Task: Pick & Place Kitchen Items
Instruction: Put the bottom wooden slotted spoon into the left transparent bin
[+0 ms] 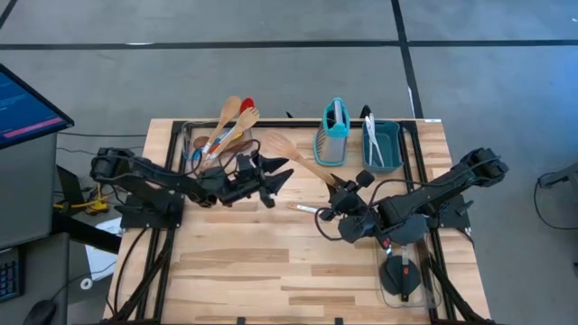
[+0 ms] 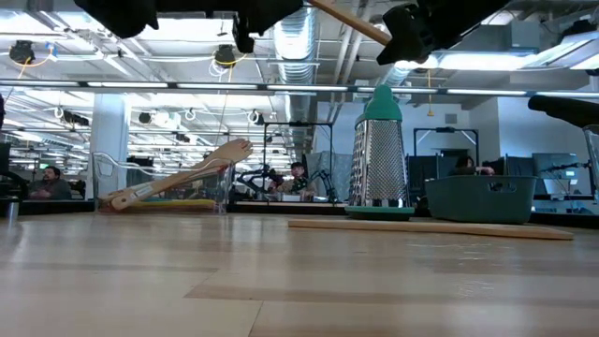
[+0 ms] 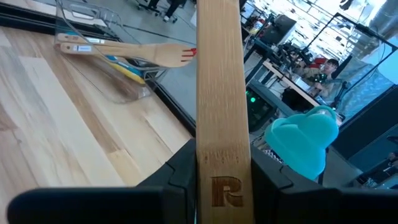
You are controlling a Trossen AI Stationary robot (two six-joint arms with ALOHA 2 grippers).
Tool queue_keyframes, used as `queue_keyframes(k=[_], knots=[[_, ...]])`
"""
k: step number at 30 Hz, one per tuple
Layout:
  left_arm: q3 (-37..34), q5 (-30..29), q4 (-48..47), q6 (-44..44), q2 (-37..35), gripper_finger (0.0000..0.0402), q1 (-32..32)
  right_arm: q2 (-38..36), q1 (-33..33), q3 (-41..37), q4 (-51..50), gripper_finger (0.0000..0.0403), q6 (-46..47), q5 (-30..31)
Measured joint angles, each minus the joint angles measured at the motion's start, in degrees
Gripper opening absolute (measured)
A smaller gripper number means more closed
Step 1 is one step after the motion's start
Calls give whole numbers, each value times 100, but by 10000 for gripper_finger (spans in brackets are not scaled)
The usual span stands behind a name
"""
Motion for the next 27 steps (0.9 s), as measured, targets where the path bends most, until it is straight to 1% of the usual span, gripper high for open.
queue_keyframes(k=[6, 11, 17, 22, 27], knots=[[116, 0, 17, -283, 286, 212, 228, 0, 7, 0, -22, 82, 6, -7], [118, 1, 213, -288, 315, 207, 394, 0, 7, 0, -60, 82, 6, -2], [118, 55, 254, -299, 315, 190, 613, 0, 15, 0, -110, 82, -38, -130], [118, 393, 254, -302, 315, 163, 664, 0, 13, 0, -113, 82, -36, -127], [118, 411, 250, -293, 315, 115, 662, 0, 11, 1, -113, 82, -33, -127]])
